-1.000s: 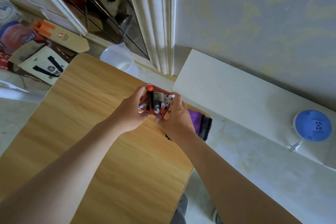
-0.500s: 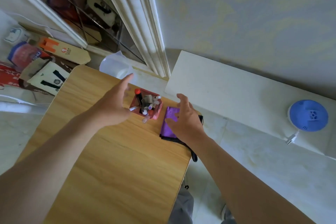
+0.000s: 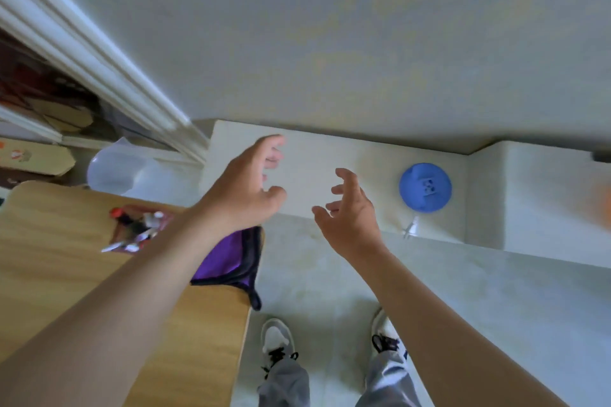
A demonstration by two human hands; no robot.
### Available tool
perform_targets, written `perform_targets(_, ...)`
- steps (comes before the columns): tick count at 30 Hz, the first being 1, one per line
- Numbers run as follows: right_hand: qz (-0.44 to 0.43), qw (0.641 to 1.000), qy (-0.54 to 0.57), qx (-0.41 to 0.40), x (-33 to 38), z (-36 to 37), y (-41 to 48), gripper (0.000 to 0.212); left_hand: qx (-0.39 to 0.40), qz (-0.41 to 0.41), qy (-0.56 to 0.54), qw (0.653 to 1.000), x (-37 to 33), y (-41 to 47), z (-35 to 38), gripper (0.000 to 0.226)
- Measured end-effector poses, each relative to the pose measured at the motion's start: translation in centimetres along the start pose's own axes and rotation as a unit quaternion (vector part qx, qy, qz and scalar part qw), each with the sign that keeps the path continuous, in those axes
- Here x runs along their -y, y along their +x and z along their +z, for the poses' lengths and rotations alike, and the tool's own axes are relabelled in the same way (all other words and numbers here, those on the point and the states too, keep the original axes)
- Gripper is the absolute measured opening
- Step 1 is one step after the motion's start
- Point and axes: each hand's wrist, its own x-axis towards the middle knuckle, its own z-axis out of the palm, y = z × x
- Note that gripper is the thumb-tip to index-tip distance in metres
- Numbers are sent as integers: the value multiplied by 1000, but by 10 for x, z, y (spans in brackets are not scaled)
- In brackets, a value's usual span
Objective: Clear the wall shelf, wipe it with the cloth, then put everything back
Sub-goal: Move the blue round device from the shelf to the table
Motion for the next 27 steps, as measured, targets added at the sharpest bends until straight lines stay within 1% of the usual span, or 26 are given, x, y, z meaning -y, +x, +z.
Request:
perform_targets(6,58,995,20,-77,-62,-78,19,63,57,-37,-24,997,-34,33,91,67)
perform_targets(9,93,988,12,-122,-90,-108,33,58,57,-54,-28,997,-44,52,133,53)
perform_targets(12,134,981,17,-142,-113,-129,46,58,65,-86,-24,994,-54,70,172,53)
perform_targets(17,212,971,28,-103,-140,-149,73,56,74,-162,-39,983,-65,96,223,63)
perform_targets(20,244,966,67,-55,-150,-155,84,45,66,-197,-84,974,-64,106,242,69)
perform_targets(22,254,961,100,-36,-157,-156,90,33,62,-218,-114,967,-65,110,250,73)
perform_targets(24,265,957,112,-28,-164,-155,96,14,61,-232,-129,962,-64,113,258,70)
perform_targets(25,264,958,109,-24,-166,-154,98,10,61,-236,-133,961,-64,114,259,67)
perform_targets(26,259,959,110,-21,-166,-153,98,9,62,-237,-136,960,-64,115,261,61)
perform_targets(27,253,960,115,-20,-167,-152,98,11,63,-237,-138,960,-63,115,262,51)
